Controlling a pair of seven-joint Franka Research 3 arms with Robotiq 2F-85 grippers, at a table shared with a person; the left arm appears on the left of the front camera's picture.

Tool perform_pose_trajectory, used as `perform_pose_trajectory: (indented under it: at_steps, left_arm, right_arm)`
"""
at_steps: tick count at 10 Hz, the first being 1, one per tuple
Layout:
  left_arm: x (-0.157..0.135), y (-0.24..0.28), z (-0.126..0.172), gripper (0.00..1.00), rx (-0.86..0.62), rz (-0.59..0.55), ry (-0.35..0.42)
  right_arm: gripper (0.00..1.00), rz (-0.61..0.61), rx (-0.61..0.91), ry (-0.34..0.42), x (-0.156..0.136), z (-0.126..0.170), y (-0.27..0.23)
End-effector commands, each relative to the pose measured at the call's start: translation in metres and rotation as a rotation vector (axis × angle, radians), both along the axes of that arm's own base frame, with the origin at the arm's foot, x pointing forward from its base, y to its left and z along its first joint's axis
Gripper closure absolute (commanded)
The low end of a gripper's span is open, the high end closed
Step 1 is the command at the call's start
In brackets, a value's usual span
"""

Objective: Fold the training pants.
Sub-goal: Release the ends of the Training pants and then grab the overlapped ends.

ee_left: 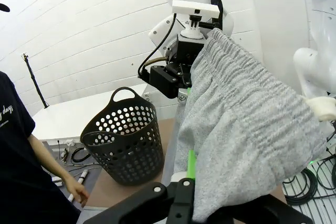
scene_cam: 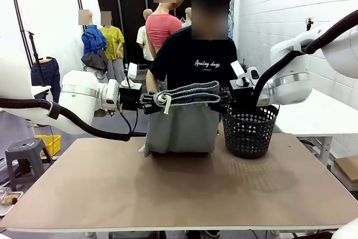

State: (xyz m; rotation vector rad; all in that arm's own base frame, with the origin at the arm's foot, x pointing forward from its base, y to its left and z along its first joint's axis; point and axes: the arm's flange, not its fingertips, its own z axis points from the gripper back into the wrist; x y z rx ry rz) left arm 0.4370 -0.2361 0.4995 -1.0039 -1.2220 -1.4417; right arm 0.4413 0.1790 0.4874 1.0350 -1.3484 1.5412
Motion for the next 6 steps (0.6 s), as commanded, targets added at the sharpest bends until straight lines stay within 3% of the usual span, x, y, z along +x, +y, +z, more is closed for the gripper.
perform_pose_trajectory:
  at_steps: [1, 6]
  left_arm:
    - [-0.0022, -0.0006, 0.0031, 1.0, -0.001, 0.006, -0.01]
    - [-0.0022, -0.0006, 0.0031, 1.0, -0.001, 0.006, -0.01]
  right_arm:
    - [1.0, 0.003, 0.001, 0.0, -0.0017, 0.0006, 0.0005]
    - [1.0, 0.003, 0.001, 0.0, -0.0017, 0.0006, 0.0005]
